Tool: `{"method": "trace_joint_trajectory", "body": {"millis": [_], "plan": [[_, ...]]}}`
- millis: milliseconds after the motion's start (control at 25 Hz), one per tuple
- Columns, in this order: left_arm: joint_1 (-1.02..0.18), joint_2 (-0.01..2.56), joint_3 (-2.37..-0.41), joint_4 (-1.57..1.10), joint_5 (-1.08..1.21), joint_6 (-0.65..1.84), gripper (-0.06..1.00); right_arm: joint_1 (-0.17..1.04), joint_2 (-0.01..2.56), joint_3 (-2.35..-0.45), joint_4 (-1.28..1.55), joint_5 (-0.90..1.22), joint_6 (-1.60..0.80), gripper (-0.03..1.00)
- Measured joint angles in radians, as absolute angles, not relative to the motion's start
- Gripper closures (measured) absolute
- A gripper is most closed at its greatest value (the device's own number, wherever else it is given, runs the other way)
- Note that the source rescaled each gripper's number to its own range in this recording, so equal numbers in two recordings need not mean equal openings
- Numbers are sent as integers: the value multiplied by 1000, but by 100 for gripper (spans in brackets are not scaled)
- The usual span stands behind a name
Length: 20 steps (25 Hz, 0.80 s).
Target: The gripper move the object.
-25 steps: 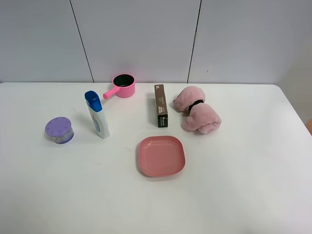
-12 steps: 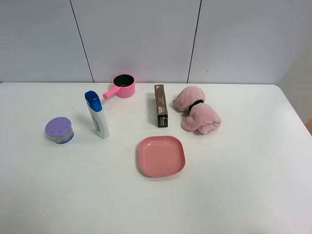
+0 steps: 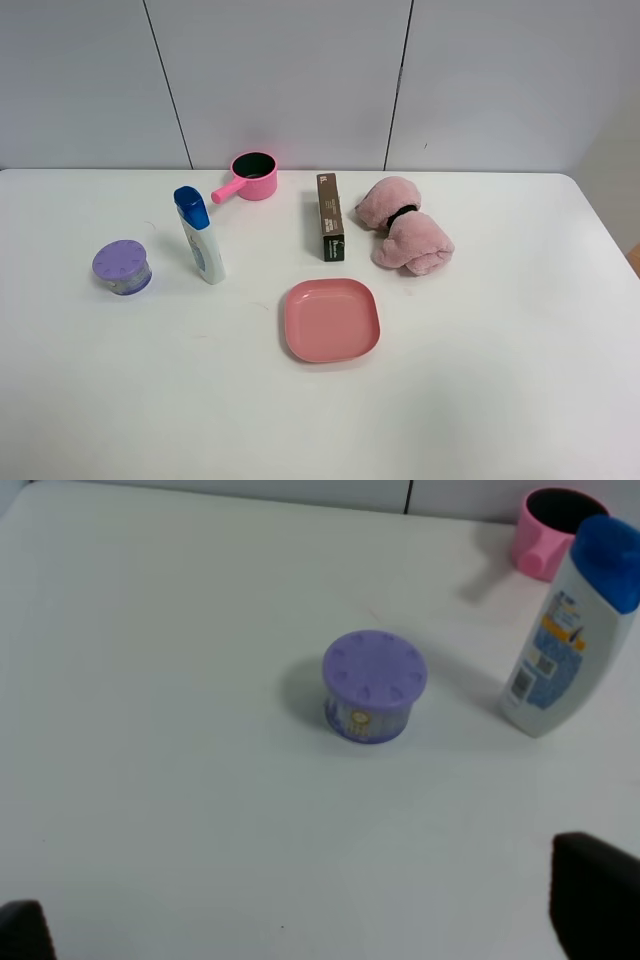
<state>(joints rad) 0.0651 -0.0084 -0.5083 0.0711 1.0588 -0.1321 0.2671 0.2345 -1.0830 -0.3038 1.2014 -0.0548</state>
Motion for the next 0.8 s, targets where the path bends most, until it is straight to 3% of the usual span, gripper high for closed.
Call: {"method": "trace_joint_trajectory", "body": {"millis": [280, 800], "plan": [[65, -8, -508, 71, 1059, -132, -6, 267, 52, -795, -243, 1088, 84, 14], [65, -8, -508, 71, 1059, -132, -6, 261, -3, -575, -94, 1051, 90, 14]]}}
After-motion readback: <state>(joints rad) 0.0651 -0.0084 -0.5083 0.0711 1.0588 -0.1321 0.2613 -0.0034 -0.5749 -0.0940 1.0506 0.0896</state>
